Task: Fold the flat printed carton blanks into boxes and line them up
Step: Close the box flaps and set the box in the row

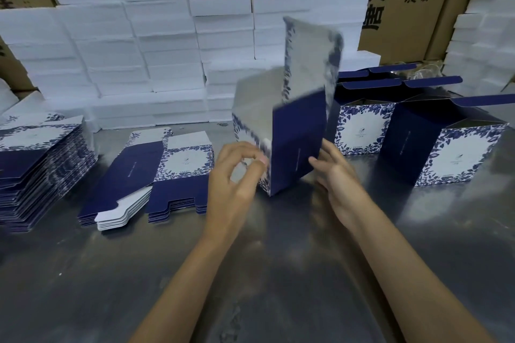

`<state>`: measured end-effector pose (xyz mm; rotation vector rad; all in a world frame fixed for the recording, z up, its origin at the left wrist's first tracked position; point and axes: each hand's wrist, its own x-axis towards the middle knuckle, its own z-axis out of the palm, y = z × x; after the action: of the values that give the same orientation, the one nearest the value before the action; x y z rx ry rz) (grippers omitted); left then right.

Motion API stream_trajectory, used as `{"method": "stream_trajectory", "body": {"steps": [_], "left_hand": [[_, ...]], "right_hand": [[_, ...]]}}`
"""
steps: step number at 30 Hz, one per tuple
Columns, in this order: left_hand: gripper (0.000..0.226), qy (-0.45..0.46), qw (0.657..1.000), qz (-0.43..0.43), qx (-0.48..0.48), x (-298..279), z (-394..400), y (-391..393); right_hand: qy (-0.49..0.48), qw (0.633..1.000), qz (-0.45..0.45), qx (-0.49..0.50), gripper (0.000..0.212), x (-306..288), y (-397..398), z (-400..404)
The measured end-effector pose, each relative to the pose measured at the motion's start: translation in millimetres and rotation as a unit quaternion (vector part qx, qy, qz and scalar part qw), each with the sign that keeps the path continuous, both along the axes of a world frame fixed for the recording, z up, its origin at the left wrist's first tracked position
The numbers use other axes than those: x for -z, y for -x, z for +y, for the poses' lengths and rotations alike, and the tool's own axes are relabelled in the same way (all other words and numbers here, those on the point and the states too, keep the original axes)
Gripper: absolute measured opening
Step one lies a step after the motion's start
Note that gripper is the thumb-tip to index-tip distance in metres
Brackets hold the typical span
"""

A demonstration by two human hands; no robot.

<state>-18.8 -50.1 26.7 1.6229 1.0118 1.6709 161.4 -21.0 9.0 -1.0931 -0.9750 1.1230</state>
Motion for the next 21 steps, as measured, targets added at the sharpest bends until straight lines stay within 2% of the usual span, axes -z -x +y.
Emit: {"method": "stream_trajectory", "body": {"steps": [1,4,8,10,12,16,18,21], "left_hand": [[0.010,0.008,1.000,-0.019,0.002,1.0,-1.3,-3.3],[0.031,0.070,0.992,-0.099,0.043,3.1,-1.6,-10.6],[0.038,0.098,0.994,-0.054,0.018,11.2,1.7,-14.5],[0.041,0.108,0.993,-0.026,-0.028,16.2,6.7,-13.2],[0.047,0.136,0.989,-0.014,-0.058,18.6,14.5,-8.5],[0.059,0.227,0.971,-0.063,-0.049,10.0,39.1,1.2],[0.063,0.254,0.963,-0.087,-0.032,3.1,54.2,1.0],[0.073,0.272,0.954,-0.126,0.005,-2.3,70.0,-6.8]], "right_hand": [[-0.002,1.000,-0.010,0.019,0.039,1.2,-0.3,0.8],[0.008,0.999,-0.016,0.044,0.038,3.8,0.4,1.4],[0.028,0.998,-0.019,0.047,0.056,0.1,3.0,-1.3],[0.036,0.997,-0.019,0.060,0.057,-0.4,3.2,-1.7],[0.039,0.995,-0.035,0.080,0.048,0.4,5.0,-2.2],[0.015,0.979,-0.088,0.182,0.032,3.8,15.0,-1.0],[0.002,0.978,-0.110,0.179,0.031,4.7,20.7,-1.0],[-0.015,0.983,-0.119,0.140,0.041,3.9,25.4,-2.9]]}}
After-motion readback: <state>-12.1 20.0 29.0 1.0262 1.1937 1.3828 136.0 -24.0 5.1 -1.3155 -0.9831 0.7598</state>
